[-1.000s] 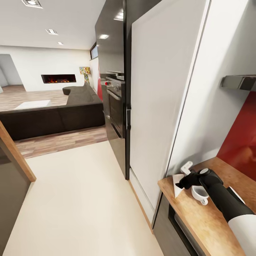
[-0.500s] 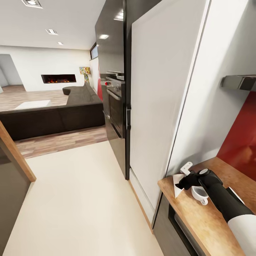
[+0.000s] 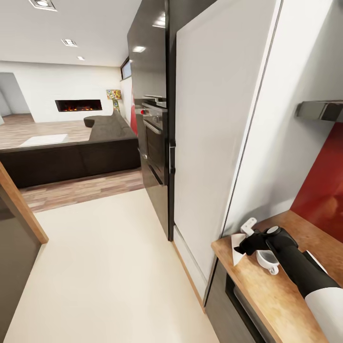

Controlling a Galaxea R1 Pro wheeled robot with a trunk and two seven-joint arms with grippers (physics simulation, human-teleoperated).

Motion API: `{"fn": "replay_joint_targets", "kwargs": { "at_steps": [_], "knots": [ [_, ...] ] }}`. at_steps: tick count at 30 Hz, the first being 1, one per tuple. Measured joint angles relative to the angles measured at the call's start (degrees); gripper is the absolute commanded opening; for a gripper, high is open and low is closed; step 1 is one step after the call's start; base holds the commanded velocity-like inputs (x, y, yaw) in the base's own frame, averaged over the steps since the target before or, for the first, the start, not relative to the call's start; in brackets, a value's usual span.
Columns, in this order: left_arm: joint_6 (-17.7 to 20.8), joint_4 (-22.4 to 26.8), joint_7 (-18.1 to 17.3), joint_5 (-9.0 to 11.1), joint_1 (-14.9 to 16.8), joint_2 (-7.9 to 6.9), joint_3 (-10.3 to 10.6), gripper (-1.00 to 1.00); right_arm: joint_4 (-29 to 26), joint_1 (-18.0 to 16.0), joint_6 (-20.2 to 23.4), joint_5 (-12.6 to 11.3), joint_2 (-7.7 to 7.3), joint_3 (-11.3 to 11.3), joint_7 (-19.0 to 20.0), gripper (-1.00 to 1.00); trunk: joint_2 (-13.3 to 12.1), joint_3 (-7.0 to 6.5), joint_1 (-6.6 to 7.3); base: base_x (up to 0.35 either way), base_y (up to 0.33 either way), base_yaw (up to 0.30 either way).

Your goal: Set up a coffee station on the kitchen countertop: keep the coffee maker on the countertop, move the bottle of coffee from the kitchen shelf to the counter next to the coffee maker, place a paper coffee filter on top of the coffee maker, put the saucer next to the coffee maker with the coffee cup on the saucer, and place the electric kettle next to the coffee maker.

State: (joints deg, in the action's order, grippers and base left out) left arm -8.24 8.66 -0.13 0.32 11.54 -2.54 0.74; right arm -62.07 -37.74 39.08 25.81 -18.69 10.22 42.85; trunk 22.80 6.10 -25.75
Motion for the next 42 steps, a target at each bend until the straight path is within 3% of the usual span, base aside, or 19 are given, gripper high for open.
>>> {"fn": "replay_joint_targets", "kwargs": {
  "at_steps": [42],
  "knots": [
    [0.0, 0.0, 0.0, 0.1, 0.0, -0.02, 0.1, 1.00, -0.7, 0.0, 0.1, 0.8, 0.08, -0.3, 0.2, -1.00, 0.0, 0.00, -0.02, -0.014, 0.008, 0.000]
  ]
}}
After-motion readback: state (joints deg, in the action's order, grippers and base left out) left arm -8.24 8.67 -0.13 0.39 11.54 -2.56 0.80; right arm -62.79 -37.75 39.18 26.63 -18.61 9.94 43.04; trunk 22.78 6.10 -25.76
